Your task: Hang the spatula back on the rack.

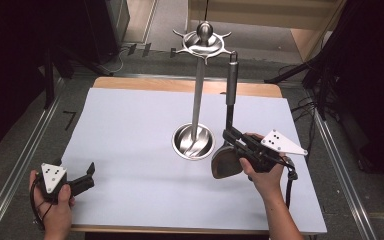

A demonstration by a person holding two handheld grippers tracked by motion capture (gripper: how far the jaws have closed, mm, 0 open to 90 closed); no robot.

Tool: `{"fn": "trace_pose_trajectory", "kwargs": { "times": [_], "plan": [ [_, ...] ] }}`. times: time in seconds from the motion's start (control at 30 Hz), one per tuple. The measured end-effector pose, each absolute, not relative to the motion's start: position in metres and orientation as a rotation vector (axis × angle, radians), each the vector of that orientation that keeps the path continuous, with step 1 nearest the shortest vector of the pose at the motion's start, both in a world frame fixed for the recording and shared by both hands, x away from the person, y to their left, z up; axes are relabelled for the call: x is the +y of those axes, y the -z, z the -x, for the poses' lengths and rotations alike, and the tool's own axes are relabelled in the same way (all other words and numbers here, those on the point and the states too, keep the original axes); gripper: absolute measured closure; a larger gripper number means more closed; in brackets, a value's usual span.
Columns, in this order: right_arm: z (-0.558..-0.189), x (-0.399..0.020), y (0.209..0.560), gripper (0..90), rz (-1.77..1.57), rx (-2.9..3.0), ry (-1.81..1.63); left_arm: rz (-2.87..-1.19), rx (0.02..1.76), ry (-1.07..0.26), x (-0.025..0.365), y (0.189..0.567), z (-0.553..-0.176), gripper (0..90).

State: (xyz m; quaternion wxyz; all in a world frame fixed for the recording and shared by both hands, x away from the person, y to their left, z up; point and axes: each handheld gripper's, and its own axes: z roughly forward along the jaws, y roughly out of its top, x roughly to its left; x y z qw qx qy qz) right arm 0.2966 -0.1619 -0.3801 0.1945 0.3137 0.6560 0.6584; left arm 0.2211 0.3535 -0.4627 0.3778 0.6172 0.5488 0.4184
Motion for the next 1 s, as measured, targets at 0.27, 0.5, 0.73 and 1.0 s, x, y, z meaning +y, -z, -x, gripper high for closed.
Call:
{"fn": "trace_pose_trajectory", "kwargs": {
  "times": [0.27, 0.5, 0.73, 1.0],
  "plan": [
    [-0.301, -0.159, 0.381, 78.4, -0.878, 1.841, -1.845, -1.586, 1.402, -1.071, 0.353, 0.463, -0.222, 1.1],
    [-0.306, -0.156, 0.382, 78.5, -0.871, 1.843, -1.845, -1.577, 1.4, -1.07, 0.353, 0.463, -0.221, 1.1],
    [-0.311, -0.151, 0.382, 78.7, -0.868, 1.855, -1.845, -1.568, 1.384, -1.08, 0.353, 0.463, -0.219, 1.2],
    [-0.315, -0.146, 0.382, 78.9, -0.858, 1.869, -1.844, -1.569, 1.384, -1.083, 0.353, 0.463, -0.219, 1.1]
  ]
}}
